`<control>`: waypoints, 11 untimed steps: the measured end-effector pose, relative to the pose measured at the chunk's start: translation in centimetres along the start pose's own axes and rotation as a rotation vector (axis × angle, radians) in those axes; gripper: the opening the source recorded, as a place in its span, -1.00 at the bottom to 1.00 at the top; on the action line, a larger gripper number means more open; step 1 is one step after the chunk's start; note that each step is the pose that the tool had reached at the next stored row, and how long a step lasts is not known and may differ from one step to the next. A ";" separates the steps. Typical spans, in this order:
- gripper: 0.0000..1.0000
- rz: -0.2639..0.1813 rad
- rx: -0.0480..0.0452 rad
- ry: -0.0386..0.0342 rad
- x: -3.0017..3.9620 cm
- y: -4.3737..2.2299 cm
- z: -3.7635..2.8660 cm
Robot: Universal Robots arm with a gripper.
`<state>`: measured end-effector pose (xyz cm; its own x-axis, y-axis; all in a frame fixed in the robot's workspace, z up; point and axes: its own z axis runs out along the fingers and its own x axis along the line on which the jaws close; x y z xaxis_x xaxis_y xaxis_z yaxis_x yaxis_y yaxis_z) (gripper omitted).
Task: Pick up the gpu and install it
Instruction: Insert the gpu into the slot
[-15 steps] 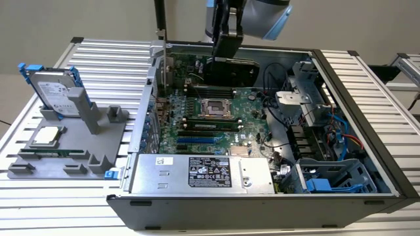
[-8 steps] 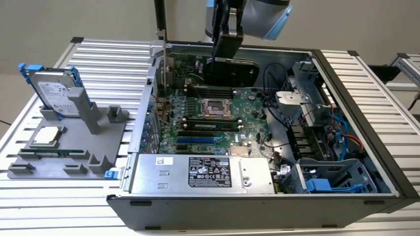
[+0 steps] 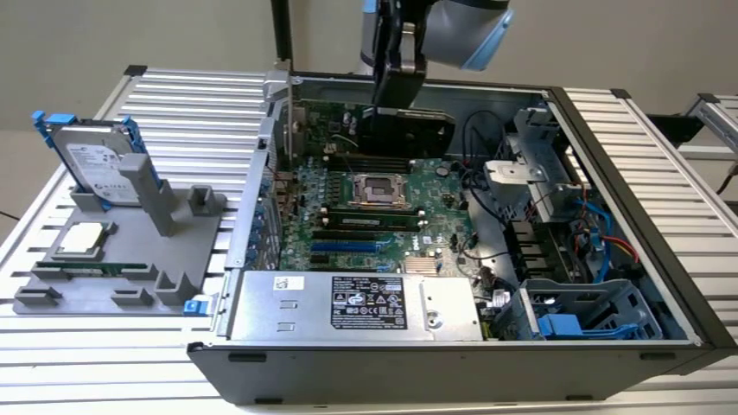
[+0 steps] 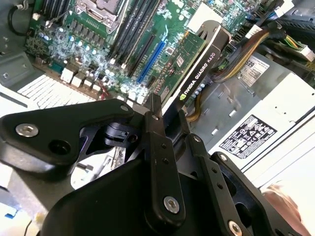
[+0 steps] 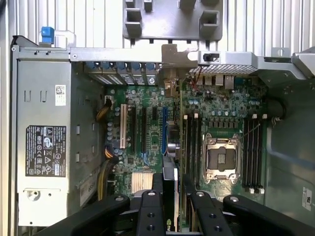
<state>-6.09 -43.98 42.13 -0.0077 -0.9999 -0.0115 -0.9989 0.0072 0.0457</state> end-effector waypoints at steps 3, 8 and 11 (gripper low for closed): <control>-1.00 0.000 0.0037 0.0058 0.01 -0.02 0.36; -1.00 0.012 0.0059 0.0152 0.01 -0.05 1.00; -1.00 0.035 0.0061 0.0188 0.02 -0.07 1.35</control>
<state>-6.08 -43.98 40.77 -0.0420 -0.9991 0.0087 -0.9983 0.0423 0.0397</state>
